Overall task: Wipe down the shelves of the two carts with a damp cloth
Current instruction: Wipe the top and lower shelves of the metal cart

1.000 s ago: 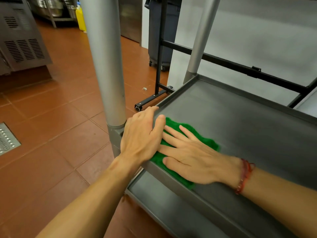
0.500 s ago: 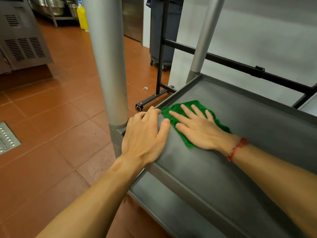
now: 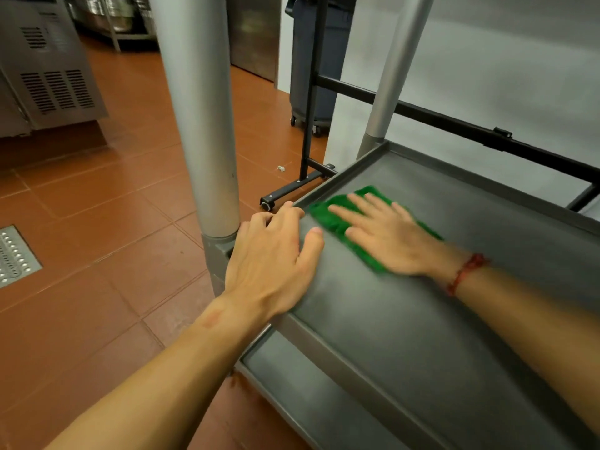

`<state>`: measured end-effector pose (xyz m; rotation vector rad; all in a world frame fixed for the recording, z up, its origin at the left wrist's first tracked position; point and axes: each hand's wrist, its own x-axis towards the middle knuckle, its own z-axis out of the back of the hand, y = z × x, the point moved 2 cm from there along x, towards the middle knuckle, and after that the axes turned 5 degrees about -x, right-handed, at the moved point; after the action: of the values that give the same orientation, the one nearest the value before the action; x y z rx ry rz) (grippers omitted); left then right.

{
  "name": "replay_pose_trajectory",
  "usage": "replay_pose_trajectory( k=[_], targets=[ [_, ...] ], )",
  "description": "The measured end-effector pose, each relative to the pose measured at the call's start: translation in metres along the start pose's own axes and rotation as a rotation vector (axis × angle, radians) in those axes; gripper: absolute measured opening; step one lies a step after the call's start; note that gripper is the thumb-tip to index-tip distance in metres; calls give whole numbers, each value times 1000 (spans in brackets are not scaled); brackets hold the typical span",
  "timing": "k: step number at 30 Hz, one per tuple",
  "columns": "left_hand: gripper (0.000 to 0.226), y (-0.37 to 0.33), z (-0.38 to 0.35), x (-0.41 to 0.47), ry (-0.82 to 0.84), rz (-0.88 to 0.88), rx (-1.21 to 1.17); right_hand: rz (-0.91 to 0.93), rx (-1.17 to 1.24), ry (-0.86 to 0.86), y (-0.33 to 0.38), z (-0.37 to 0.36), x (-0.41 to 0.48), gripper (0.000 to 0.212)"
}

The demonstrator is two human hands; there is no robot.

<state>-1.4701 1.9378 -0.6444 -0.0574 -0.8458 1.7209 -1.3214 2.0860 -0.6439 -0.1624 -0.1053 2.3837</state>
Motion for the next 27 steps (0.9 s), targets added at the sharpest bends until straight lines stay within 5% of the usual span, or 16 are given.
replay_pose_trajectory(
  k=[5, 12, 20, 24, 27],
  targets=[
    [56, 6, -11, 9, 67, -17, 271, -127, 69, 61, -18, -2, 20, 47],
    [55, 7, -21, 19, 46, -94, 393, 270, 83, 1, 31, 0, -28, 63],
    [70, 11, -21, 26, 117, -85, 318, -50, 9, -31, -80, -13, 62, 72],
    [68, 12, -22, 27, 120, -99, 304, -369, 85, 18, -128, -15, 80, 52],
    [69, 14, -22, 29, 118, -100, 303, -301, 71, 48, -107, -10, 72, 56]
  ],
)
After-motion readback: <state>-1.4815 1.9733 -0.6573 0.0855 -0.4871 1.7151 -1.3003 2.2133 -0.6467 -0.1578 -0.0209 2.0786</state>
